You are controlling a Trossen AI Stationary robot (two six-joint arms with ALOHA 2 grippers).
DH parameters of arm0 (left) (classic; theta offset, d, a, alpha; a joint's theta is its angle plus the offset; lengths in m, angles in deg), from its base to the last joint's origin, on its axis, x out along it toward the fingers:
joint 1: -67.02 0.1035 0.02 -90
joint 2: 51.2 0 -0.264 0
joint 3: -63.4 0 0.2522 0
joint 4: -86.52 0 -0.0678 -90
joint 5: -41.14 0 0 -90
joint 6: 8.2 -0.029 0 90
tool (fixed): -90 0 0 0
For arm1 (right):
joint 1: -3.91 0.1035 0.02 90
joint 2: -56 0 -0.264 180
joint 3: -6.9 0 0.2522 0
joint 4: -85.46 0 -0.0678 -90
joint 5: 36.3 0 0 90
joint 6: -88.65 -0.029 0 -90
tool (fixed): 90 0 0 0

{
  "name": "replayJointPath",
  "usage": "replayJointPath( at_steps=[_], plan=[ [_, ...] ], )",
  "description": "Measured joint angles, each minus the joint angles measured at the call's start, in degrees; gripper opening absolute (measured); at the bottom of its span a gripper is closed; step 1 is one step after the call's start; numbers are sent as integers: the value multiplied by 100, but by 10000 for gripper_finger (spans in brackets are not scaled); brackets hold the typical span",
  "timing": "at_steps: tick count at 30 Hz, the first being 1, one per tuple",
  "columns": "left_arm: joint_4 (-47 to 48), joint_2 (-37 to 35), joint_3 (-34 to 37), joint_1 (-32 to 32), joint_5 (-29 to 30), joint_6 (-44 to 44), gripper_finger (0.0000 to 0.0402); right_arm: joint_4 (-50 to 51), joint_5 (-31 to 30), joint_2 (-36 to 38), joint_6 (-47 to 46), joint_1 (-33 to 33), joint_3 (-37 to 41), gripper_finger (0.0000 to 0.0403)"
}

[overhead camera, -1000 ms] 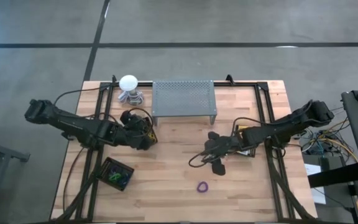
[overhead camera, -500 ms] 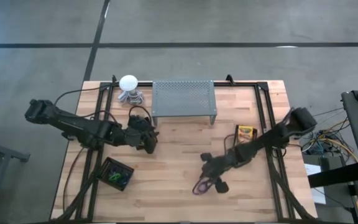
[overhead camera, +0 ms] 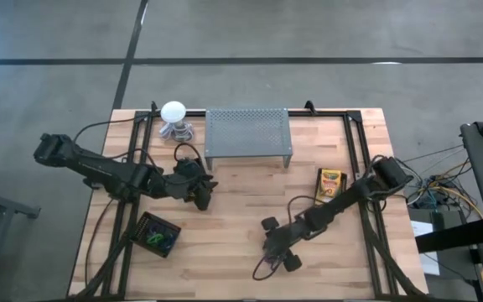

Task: Pick & Place Office Desk Supplies
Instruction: Put the purple spring keychain into the bottom black bin

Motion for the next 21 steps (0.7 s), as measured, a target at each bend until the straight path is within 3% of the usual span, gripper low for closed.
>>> replayJointPath(
  at_steps=[5, 15, 21],
  plan=[
    [0, 0, 2, 0, -1, -27, 154, 171, -25, -65, 100, 4, -60, 180],
    [0, 0, 2, -4, -1, -94, 154, 429, -281, 308, 360, -26, -7, 81],
    [0, 0, 2, -4, -1, -174, 154, 421, -349, 323, 363, -101, -7, 43]
  ],
)
